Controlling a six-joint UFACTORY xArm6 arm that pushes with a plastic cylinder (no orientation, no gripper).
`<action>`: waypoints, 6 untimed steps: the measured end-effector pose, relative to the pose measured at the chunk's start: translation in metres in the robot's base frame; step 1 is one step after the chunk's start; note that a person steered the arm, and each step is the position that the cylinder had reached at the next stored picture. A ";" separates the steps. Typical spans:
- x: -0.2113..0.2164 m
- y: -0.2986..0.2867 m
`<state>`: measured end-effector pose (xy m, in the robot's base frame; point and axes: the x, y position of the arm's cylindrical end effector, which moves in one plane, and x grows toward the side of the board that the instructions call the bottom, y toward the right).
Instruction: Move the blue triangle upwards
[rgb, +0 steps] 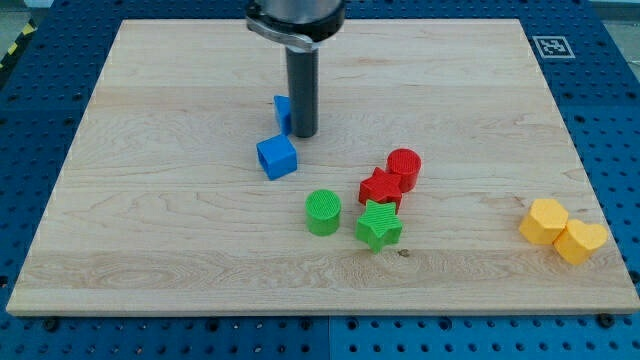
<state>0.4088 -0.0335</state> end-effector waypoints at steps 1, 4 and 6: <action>-0.003 -0.026; -0.048 -0.014; -0.116 -0.009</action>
